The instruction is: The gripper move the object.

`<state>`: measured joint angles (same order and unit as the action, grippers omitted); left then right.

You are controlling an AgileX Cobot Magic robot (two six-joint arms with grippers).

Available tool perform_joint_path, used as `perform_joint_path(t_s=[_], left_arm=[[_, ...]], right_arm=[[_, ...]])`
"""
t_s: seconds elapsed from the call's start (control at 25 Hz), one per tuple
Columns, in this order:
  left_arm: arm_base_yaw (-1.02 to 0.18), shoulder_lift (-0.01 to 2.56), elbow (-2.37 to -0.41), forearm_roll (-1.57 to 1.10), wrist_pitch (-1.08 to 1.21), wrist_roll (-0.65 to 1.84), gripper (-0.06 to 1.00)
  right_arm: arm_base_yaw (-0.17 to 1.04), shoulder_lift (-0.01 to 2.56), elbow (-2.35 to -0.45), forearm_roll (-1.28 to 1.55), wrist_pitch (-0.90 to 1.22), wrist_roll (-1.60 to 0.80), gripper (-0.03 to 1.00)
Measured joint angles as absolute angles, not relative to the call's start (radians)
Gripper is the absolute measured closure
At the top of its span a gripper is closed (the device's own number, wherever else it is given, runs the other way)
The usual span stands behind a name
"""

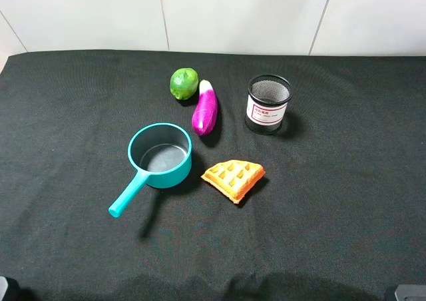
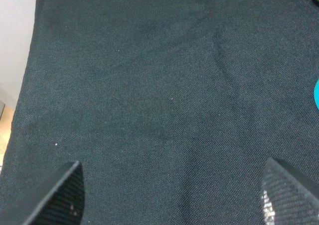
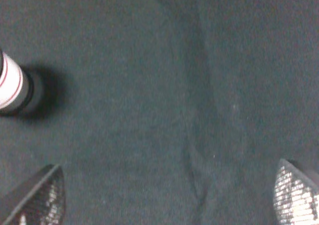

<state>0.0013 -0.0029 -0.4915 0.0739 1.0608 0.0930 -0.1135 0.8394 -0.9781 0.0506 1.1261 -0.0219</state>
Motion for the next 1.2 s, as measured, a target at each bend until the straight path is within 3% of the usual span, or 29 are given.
perform_joint_path(t_s=[0.48, 0.8, 1.2], left_arm=[[0.001, -0.003, -0.492, 0.074, 1.061, 0.093, 0.18], [0.001, -0.003, -0.492, 0.074, 1.061, 0.093, 0.18], [0.001, -0.003, -0.492, 0.074, 1.061, 0.093, 0.18]], right_arm=[[-0.111, 0.387, -0.711, 0.047, 1.122, -0.038, 0.34], [-0.108, 0.279, -0.618, 0.038, 1.094, -0.07, 0.34], [-0.019, 0.142, -0.532, 0.015, 1.076, -0.058, 0.34]])
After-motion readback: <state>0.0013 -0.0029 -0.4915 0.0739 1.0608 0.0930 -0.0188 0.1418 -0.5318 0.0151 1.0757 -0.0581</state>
